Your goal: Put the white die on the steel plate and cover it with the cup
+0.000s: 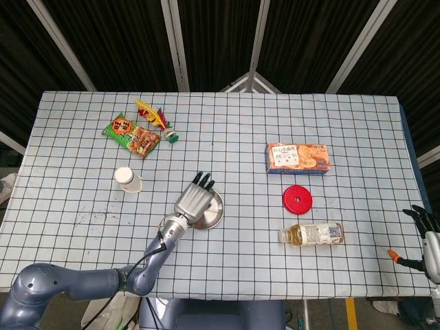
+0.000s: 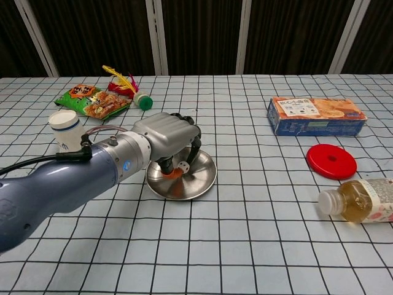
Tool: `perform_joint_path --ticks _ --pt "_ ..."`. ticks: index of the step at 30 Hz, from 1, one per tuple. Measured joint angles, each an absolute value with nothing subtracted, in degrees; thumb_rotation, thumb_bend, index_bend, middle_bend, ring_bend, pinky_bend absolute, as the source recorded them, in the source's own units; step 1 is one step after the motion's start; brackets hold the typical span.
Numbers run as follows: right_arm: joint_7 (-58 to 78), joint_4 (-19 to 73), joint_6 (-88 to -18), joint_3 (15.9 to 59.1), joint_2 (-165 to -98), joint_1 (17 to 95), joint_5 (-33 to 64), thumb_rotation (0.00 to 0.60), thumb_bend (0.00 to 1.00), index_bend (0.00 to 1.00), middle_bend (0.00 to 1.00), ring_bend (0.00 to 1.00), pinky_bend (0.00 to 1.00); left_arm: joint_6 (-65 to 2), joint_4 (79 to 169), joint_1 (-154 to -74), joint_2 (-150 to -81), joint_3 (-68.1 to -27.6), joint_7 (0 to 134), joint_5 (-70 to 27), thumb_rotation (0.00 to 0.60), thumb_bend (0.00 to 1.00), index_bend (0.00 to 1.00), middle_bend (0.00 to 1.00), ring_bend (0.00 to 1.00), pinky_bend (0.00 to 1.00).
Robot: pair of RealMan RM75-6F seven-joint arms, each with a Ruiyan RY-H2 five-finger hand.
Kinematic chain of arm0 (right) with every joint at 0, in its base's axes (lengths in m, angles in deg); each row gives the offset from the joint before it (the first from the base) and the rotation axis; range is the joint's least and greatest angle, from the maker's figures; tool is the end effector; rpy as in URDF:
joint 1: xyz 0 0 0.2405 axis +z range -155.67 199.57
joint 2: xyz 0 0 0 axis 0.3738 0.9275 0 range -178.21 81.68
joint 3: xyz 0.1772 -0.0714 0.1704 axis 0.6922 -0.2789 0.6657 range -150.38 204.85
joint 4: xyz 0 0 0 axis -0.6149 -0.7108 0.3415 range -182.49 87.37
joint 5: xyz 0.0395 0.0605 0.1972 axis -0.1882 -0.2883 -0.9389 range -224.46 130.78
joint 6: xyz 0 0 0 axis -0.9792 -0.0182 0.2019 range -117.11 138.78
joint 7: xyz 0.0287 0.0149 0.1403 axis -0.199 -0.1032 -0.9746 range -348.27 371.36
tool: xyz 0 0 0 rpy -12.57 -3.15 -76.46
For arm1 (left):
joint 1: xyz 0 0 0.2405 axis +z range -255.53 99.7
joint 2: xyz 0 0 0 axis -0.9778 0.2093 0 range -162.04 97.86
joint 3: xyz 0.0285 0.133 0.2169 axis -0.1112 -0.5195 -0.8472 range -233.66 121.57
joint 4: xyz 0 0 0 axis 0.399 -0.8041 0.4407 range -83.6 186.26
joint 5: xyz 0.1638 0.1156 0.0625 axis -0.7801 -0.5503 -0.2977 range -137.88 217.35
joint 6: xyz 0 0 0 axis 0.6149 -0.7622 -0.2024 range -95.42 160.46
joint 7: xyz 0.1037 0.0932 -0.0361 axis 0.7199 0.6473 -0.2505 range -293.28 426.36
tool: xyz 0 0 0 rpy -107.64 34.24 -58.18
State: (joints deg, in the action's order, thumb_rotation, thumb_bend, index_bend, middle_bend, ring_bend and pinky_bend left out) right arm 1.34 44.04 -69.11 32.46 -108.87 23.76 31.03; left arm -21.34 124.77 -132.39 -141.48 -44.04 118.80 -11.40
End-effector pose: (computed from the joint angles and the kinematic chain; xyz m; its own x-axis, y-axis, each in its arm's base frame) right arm -0.3472 -0.1706 0.1839 0.2719 -0.0339 0.9617 -0.9434 0.1881 0.2733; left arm -0.0626 0.3338 -0.1195 0.7394 0.1429 0.6579 0.6178 -0.5324 -0.5786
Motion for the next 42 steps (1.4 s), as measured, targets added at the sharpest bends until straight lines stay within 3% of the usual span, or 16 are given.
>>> perform_joint_path --ticks 4,14,16,22,30,42 --pt "1.4 44.1 -69.0 32.5 -108.8 23.7 30.8 0.600 0.10 0.21 0.15 0.14 0.01 -21.5 124.6 -132.3 -141.5 -44.6 119.0 -10.8 0.600 0.50 0.44 0.12 0.00 0.00" --pt "1.5 44.3 -68.8 32.5 -108.8 23.8 30.7 0.600 0.10 0.21 0.16 0.14 0.01 -21.3 125.2 -132.5 -140.9 -45.5 119.8 -9.9 0.600 0.17 0.03 0.00 0.00 0.00" --pt "1.4 44.4 -68.8 32.6 -108.7 23.8 30.7 0.600 0.10 0.21 0.16 0.14 0.01 -21.4 125.8 -132.5 -140.5 -45.6 119.8 -9.9 0.600 0.14 0.00 0.00 0.00 0.00" --pt "1.4 44.5 -68.8 32.6 -108.6 23.8 30.5 0.600 0.10 0.21 0.16 0.14 0.01 -22.5 128.3 -132.5 -139.0 -45.5 119.4 -11.0 0.600 0.13 0.01 0.00 0.00 0.00" --pt "1.1 44.6 -68.8 32.6 -108.4 23.7 30.7 0.600 0.10 0.21 0.16 0.14 0.01 -26.1 136.5 -131.5 -134.3 -44.3 117.4 -14.3 0.600 0.16 0.12 0.00 0.00 0.00" --pt "1.3 46.1 -69.5 32.2 -107.8 23.4 31.8 0.600 0.10 0.21 0.17 0.14 0.01 -37.6 155.3 -122.7 -114.3 -46.8 117.9 -17.3 0.600 0.13 0.00 0.00 0.00 0.00"
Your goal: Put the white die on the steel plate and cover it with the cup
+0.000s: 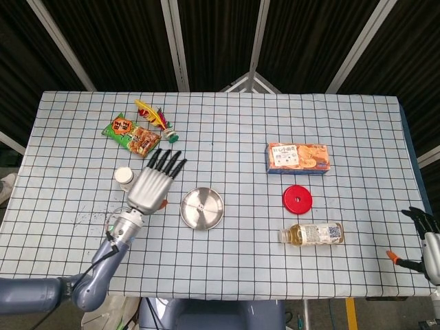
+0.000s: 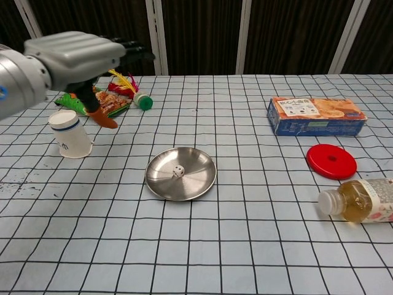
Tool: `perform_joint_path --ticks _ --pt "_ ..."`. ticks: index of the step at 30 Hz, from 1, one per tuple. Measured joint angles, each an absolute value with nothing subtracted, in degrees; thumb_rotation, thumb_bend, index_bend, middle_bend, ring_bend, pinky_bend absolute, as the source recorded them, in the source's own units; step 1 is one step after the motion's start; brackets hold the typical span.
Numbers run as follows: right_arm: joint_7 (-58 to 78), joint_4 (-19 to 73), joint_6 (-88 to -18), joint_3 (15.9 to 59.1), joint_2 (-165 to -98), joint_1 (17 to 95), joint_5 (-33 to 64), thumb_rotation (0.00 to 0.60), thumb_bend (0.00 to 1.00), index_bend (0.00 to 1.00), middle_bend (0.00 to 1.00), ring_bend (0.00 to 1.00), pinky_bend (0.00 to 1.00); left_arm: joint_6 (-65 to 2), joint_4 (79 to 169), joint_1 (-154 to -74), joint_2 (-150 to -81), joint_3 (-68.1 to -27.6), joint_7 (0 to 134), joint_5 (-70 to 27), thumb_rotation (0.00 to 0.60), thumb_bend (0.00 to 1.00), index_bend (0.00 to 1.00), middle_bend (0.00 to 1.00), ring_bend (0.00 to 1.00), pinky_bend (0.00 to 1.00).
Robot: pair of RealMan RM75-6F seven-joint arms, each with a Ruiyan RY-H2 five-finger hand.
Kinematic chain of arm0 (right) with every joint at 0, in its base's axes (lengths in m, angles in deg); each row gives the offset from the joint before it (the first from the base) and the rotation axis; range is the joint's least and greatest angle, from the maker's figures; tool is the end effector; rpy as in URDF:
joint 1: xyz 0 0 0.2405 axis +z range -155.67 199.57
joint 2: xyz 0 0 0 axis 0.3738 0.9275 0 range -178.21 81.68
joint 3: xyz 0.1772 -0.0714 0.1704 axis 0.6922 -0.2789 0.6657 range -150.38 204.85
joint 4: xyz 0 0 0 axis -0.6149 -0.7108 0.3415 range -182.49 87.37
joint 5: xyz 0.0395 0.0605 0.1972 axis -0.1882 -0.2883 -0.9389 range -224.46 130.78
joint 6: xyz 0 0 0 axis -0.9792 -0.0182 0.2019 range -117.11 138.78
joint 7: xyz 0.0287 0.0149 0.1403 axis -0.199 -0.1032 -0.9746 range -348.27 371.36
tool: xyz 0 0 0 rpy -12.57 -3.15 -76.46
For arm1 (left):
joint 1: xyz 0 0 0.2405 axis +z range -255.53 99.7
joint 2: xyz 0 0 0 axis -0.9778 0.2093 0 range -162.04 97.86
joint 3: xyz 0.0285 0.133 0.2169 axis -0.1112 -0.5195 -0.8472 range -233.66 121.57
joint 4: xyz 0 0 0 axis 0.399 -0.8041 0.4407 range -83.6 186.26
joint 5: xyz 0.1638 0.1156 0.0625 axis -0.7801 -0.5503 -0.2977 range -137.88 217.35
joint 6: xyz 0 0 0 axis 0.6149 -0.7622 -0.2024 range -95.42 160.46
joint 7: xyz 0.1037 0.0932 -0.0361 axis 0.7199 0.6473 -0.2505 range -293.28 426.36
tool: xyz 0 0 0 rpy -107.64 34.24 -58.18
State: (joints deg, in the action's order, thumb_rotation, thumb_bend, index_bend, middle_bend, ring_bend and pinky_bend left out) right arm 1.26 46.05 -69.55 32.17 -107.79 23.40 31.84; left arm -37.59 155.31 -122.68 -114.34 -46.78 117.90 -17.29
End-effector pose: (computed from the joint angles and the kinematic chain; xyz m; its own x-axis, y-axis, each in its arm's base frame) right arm -0.3407 -0.1676 0.1852 0.2582 -0.0369 0.9654 -0.9490 0.1773 0.2606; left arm -0.1006 0.3188 0.0312 0.6840 0.0015 0.7294 0.6746 -0.3816 -0.6319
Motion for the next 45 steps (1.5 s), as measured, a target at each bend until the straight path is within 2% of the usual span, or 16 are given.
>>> perform_joint_path --ticks 4,9,21,28,36,39,45 --pt "1.6 46.9 -70.2 32.1 -107.4 23.2 32.4 0.600 0.10 0.21 0.17 0.14 0.01 -38.5 157.3 -120.6 -109.1 -47.4 118.3 -12.7 0.600 0.13 0.00 0.00 0.00 0.00" --pt "2.0 47.4 -70.5 32.0 -107.1 23.0 32.4 0.600 0.10 0.21 0.17 0.14 0.01 -36.3 154.9 -119.7 -107.3 -47.0 115.7 -7.8 0.600 0.13 0.00 0.00 0.00 0.00" --pt "2.7 46.6 -68.3 32.1 -107.4 23.7 30.4 0.600 0.10 0.21 0.17 0.14 0.01 -29.9 142.6 -122.4 -112.4 -45.3 110.9 -3.4 0.600 0.13 0.00 0.00 0.00 0.00" --pt "2.8 46.2 -67.8 32.1 -107.7 23.8 30.0 0.600 0.10 0.21 0.17 0.14 0.01 -29.5 139.9 -123.0 -114.1 -45.9 111.3 -3.0 0.600 0.13 0.01 0.00 0.00 0.00" --pt "3.5 46.2 -67.2 32.1 -107.9 24.1 29.8 0.600 0.10 0.21 0.17 0.14 0.01 -30.0 137.4 -123.3 -115.1 -46.7 112.2 -2.4 0.600 0.20 0.06 0.04 0.00 0.00" --pt "3.6 46.2 -67.1 32.1 -108.0 24.1 29.7 0.600 0.10 0.21 0.17 0.14 0.01 -30.0 136.9 -123.2 -115.1 -47.1 112.4 -2.2 0.600 0.20 0.08 0.06 0.02 0.03" --pt "4.1 46.1 -66.8 32.1 -108.2 24.3 29.4 0.600 0.10 0.21 0.17 0.14 0.01 -29.6 135.9 -123.0 -115.2 -47.4 111.7 -2.3 0.600 0.27 0.16 0.15 0.09 0.12"
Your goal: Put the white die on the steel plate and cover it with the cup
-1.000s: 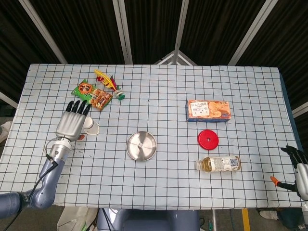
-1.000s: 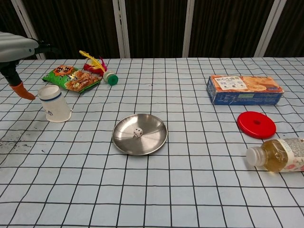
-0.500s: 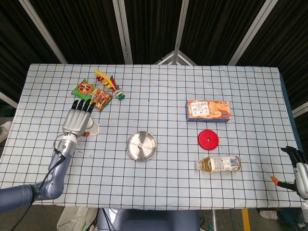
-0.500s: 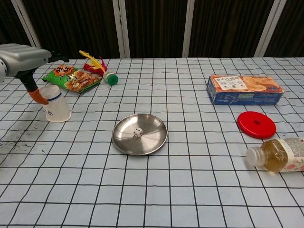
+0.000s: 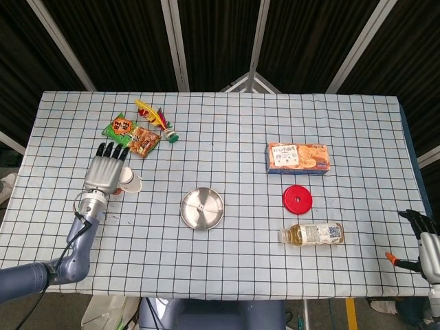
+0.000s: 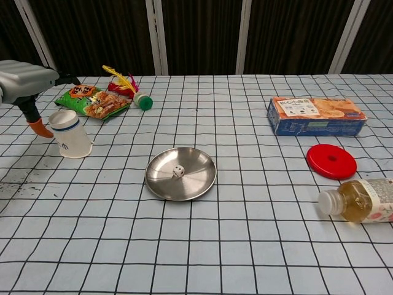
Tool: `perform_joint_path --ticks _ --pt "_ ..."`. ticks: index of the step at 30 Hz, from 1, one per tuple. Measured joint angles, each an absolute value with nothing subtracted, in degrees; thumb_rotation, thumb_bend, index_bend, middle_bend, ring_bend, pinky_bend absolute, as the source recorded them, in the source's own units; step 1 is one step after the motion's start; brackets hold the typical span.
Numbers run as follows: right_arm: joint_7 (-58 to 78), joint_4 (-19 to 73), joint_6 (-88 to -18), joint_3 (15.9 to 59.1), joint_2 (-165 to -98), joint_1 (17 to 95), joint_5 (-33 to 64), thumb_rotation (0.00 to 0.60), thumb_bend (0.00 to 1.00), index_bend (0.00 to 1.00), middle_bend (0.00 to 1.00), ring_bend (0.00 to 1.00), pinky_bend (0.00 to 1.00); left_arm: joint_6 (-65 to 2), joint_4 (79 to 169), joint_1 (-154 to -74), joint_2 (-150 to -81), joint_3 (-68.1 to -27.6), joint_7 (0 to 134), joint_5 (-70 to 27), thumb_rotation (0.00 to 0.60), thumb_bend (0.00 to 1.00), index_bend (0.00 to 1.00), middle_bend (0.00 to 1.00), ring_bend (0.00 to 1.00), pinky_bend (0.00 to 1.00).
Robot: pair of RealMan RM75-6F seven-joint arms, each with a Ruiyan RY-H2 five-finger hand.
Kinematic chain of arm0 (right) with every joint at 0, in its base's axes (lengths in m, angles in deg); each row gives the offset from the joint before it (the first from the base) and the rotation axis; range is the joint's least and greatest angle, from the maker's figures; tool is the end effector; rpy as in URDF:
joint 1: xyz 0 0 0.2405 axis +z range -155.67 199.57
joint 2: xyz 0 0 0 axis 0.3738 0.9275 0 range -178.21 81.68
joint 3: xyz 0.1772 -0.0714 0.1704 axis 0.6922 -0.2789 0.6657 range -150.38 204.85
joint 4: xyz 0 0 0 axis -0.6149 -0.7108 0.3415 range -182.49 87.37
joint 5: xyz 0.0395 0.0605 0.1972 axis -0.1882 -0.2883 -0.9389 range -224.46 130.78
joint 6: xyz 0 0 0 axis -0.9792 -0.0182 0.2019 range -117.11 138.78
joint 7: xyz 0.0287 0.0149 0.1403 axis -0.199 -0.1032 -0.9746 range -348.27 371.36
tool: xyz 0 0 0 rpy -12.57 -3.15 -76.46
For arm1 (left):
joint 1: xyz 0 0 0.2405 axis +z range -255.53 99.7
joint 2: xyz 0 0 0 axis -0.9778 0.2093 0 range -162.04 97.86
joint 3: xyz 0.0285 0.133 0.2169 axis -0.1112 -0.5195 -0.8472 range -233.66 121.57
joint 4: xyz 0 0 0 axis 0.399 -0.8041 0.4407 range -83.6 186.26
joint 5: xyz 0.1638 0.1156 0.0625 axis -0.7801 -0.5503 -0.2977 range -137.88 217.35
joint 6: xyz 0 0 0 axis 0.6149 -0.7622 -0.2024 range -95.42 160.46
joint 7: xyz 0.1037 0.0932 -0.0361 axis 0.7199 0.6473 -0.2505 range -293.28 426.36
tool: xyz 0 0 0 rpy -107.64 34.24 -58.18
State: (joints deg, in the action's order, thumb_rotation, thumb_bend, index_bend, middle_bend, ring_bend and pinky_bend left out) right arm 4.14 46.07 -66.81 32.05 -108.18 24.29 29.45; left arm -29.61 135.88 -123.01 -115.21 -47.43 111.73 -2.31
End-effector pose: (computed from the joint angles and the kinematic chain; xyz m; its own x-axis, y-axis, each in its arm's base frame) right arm -0.3458 -0.1708 0.1787 0.2838 -0.0832 0.9553 -0.9327 0.2074 0.2952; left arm -0.1971 0.3738 0.0361 0.7217 0.1959 0.6639 0.6897 -0.1231 -0.7135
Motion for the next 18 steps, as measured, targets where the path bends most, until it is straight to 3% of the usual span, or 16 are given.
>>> perform_joint_path --ticks 12,18 --pt "4.7 46.1 -66.5 32.1 -108.3 24.5 29.2 0.600 0.10 0.21 0.17 0.14 0.01 -28.9 134.3 -123.1 -115.9 -47.8 110.6 -3.6 0.600 0.39 0.22 0.19 0.09 0.12" --pt "4.7 46.2 -66.4 32.1 -108.3 24.5 29.0 0.600 0.10 0.21 0.18 0.14 0.01 -29.0 134.2 -123.1 -116.1 -47.8 110.7 -3.7 0.600 0.52 0.26 0.20 0.11 0.13"
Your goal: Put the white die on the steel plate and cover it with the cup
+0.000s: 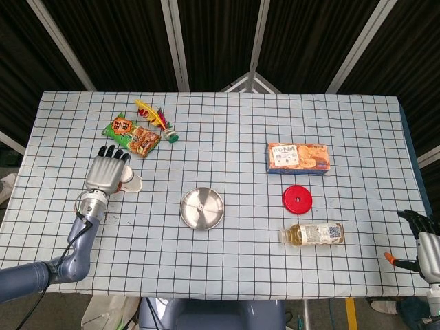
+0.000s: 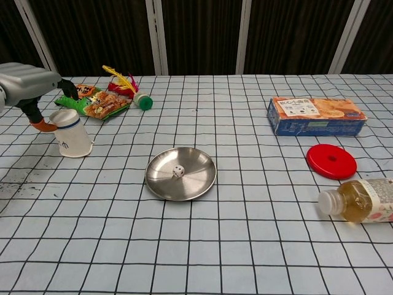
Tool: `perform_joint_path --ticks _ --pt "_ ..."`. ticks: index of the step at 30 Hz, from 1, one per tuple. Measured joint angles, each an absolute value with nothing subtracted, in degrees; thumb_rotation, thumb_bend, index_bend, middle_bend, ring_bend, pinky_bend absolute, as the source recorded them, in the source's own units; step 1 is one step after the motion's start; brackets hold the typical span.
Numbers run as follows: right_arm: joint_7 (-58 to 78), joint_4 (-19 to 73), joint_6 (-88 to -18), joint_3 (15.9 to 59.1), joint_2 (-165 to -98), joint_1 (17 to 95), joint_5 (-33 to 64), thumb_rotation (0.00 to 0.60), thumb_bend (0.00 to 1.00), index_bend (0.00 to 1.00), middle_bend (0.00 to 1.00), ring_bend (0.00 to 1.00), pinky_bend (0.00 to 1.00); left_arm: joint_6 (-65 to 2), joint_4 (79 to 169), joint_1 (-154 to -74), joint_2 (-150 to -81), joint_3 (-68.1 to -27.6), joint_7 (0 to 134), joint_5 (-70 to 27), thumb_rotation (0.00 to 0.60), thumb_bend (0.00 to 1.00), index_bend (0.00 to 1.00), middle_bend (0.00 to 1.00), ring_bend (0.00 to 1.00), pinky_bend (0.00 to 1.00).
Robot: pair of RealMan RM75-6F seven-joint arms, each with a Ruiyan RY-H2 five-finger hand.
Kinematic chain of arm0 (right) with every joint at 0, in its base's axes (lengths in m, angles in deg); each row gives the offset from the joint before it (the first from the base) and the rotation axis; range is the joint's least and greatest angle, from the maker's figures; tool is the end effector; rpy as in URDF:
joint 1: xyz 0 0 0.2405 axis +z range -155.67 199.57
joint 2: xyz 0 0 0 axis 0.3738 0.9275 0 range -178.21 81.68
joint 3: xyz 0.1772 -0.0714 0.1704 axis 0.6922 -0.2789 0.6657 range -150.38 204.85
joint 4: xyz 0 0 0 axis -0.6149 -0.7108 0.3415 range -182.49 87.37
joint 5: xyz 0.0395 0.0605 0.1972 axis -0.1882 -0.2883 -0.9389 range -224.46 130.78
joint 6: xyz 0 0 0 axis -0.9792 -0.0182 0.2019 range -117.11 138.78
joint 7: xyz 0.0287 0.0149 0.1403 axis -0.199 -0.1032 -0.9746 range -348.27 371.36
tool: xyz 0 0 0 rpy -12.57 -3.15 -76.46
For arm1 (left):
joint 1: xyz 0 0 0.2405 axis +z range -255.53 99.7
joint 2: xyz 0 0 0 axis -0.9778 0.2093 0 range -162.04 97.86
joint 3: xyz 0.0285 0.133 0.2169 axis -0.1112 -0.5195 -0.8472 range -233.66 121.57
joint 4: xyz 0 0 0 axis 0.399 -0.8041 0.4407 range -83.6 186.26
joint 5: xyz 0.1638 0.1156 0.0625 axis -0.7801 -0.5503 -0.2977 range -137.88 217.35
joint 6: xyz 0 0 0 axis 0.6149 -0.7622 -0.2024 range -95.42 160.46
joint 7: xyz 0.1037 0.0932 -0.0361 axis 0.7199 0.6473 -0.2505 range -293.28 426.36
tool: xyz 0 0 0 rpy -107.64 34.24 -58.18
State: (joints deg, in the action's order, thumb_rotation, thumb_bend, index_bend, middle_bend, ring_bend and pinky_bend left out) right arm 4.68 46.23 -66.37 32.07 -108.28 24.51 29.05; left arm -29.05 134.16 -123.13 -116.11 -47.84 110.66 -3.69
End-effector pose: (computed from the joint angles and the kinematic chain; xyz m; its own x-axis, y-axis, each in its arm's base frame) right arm -0.3458 -0.1719 0.1772 0.2857 -0.0902 0.9541 -0.9309 0.2103 0.2987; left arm -0.1980 0.3755 0.0319 0.7262 0.1878 0.6614 0.6861 -0.1372 -0.7144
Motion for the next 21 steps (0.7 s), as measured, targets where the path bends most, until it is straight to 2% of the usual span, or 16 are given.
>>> perform_joint_path --ticks 9,16,21 --pt "4.5 46.5 -66.2 32.0 -108.0 24.5 29.0 0.600 0.10 0.21 0.18 0.14 0.01 -29.2 134.5 -123.2 -116.1 -48.3 111.7 -3.6 0.600 0.53 0.26 0.21 0.13 0.13" --pt "4.5 46.8 -65.9 32.0 -107.7 24.5 28.7 0.600 0.10 0.21 0.18 0.14 0.01 -29.4 134.5 -123.2 -116.4 -48.6 111.8 -4.1 0.600 0.53 0.22 0.13 0.08 0.13" --pt "4.5 47.0 -65.6 31.9 -107.4 24.5 28.5 0.600 0.10 0.21 0.18 0.14 0.01 -29.0 134.1 -123.2 -116.9 -48.8 111.5 -4.2 0.600 0.53 0.22 0.11 0.07 0.13"
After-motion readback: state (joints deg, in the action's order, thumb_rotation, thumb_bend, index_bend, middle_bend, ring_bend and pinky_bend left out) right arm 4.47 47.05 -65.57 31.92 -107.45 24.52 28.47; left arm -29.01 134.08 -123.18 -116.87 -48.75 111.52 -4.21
